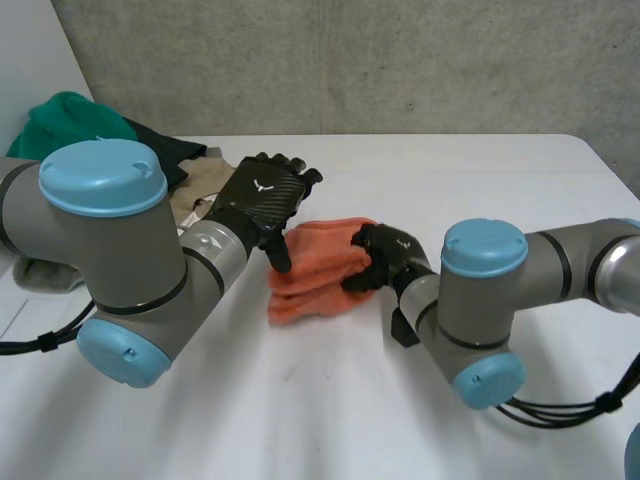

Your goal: Fold the laundry.

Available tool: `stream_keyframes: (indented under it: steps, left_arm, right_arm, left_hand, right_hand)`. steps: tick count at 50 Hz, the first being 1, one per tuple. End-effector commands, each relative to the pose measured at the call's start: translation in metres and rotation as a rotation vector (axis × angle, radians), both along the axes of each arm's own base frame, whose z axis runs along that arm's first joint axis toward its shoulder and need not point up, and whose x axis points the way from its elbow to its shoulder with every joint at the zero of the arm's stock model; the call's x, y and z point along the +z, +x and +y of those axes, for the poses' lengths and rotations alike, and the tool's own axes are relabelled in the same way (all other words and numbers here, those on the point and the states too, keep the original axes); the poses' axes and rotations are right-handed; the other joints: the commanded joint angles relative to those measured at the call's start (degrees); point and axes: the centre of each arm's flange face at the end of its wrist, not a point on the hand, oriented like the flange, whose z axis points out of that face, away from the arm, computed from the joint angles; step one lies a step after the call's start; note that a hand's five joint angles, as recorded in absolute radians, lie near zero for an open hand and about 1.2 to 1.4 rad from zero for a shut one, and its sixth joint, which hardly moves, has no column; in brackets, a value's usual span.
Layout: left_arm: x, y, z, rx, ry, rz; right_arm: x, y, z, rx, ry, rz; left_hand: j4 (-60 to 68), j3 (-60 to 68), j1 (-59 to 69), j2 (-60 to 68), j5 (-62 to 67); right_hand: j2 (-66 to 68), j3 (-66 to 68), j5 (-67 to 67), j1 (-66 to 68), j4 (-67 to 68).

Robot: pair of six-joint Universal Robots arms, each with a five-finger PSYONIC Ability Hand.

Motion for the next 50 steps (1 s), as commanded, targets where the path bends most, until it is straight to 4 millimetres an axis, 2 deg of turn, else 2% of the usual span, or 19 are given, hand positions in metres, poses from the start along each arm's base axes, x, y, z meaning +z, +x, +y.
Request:
stream_keyframes:
  steps: [1, 4, 5, 7, 8, 10, 11, 14, 15, 18, 22, 26, 30, 37, 42, 43, 44, 45, 50]
  left_arm:
    - [0.0, 0.001, -0.002, 0.004, -0.001, 0.001]
    - [0.0, 0.001, -0.003, 0.007, -0.005, 0.003]
    - [0.001, 0.001, -0.003, 0.007, -0.006, 0.004]
    - [0.001, 0.001, -0.004, 0.007, -0.008, 0.006]
    - [0.001, 0.001, -0.004, 0.007, -0.01, 0.007]
    - [0.002, 0.001, -0.005, 0.007, -0.013, 0.009]
    - [0.003, 0.0, -0.005, 0.007, -0.016, 0.011]
    - [0.005, 0.0, -0.007, 0.01, -0.023, 0.015]
    - [0.005, 0.0, -0.007, 0.008, -0.024, 0.016]
    - [0.005, -0.002, -0.009, 0.008, -0.029, 0.019]
    - [0.004, -0.004, -0.01, 0.005, -0.032, 0.02]
    - [0.0, -0.007, -0.011, -0.001, -0.031, 0.019]
    - [-0.005, -0.009, -0.011, -0.004, -0.022, 0.013]
    - [-0.016, -0.012, -0.011, -0.009, -0.003, -0.002]
    - [-0.017, -0.013, -0.013, -0.009, -0.003, -0.002]
    - [-0.017, -0.013, -0.013, -0.009, -0.002, -0.001]
    - [-0.018, -0.014, -0.012, -0.01, -0.001, -0.002]
    - [-0.017, -0.014, -0.012, -0.01, -0.003, 0.0]
    - [-0.017, -0.015, -0.009, -0.015, 0.0, -0.001]
  right_arm:
    - [0.007, -0.017, -0.056, -0.097, -0.069, -0.01]
    - [0.007, -0.044, -0.088, -0.183, -0.094, 0.01]
    - [0.009, -0.061, -0.108, -0.233, -0.124, 0.034]
    - [0.012, -0.076, -0.126, -0.277, -0.163, 0.067]
    - [0.014, -0.092, -0.143, -0.321, -0.202, 0.106]
    - [0.016, -0.106, -0.16, -0.359, -0.243, 0.141]
    - [0.016, -0.121, -0.176, -0.396, -0.273, 0.174]
    - [0.02, -0.152, -0.201, -0.463, -0.308, 0.194]
    - [0.02, -0.169, -0.213, -0.498, -0.319, 0.206]
    - [0.02, -0.191, -0.23, -0.536, -0.324, 0.219]
    - [0.019, -0.236, -0.259, -0.581, -0.365, 0.264]
    - [0.015, -0.264, -0.272, -0.587, -0.382, 0.288]
    - [0.009, -0.28, -0.275, -0.576, -0.366, 0.29]
    - [0.014, -0.313, -0.278, -0.615, -0.365, 0.308]
    - [0.015, -0.316, -0.278, -0.612, -0.374, 0.343]
    - [0.014, -0.316, -0.278, -0.611, -0.376, 0.357]
    - [0.014, -0.315, -0.278, -0.601, -0.383, 0.373]
    - [0.014, -0.315, -0.278, -0.593, -0.396, 0.414]
    - [0.004, -0.316, -0.276, -0.603, -0.384, 0.501]
  left_hand:
    - [0.99, 0.59, 1.48, 1.04, 0.32]
    - [0.82, 0.43, 1.31, 0.88, 0.15]
    - [0.99, 0.59, 1.48, 1.04, 0.32]
    - [0.99, 0.6, 1.48, 1.04, 0.32]
    - [0.99, 0.6, 1.48, 1.04, 0.32]
    - [0.99, 0.6, 1.48, 1.04, 0.32]
    - [0.99, 0.6, 1.48, 1.04, 0.32]
    - [0.99, 0.6, 1.48, 1.04, 0.32]
    - [0.99, 0.6, 1.48, 1.04, 0.32]
    - [0.99, 0.6, 1.48, 1.04, 0.32]
    - [1.32, 0.93, 1.81, 1.38, 0.65]
    - [1.49, 1.1, 1.98, 1.55, 0.82]
    - [1.49, 1.1, 1.98, 1.55, 0.82]
    - [1.66, 1.27, 2.15, 1.72, 0.99]
    - [1.66, 1.27, 2.15, 1.72, 0.99]
    - [1.66, 1.27, 2.15, 1.72, 0.99]
    - [1.66, 1.27, 2.15, 1.72, 0.99]
    - [1.66, 1.27, 2.15, 1.72, 0.99]
    - [1.66, 1.27, 2.15, 1.72, 0.99]
  right_hand:
    - [14.53, 16.52, 18.96, 26.17, 11.93]
    - [14.53, 16.52, 18.96, 26.17, 11.93]
    - [14.53, 16.52, 18.96, 26.17, 11.93]
    - [14.53, 16.52, 18.96, 26.17, 11.93]
    - [14.53, 16.52, 18.96, 26.17, 11.93]
    - [14.53, 16.52, 18.96, 26.17, 11.93]
    - [14.53, 16.52, 18.96, 26.17, 11.93]
    - [14.53, 16.52, 18.96, 26.17, 11.93]
    - [14.53, 16.52, 18.96, 26.17, 11.93]
    - [14.53, 16.52, 18.96, 26.17, 11.93]
    - [14.53, 16.52, 18.96, 26.17, 11.93]
    - [14.53, 16.52, 18.96, 26.17, 11.93]
    - [14.53, 16.52, 18.96, 26.17, 11.93]
    - [14.53, 16.52, 18.96, 26.17, 11.93]
    - [14.53, 16.52, 18.96, 26.17, 11.93]
    - [0.1, 2.09, 4.53, 11.74, -2.5]
    - [-24.69, -22.7, -20.26, -13.05, -27.29]
    - [-55.47, -53.48, -51.04, -43.83, -58.07]
    - [-55.47, -53.48, -51.04, -43.83, -58.07]
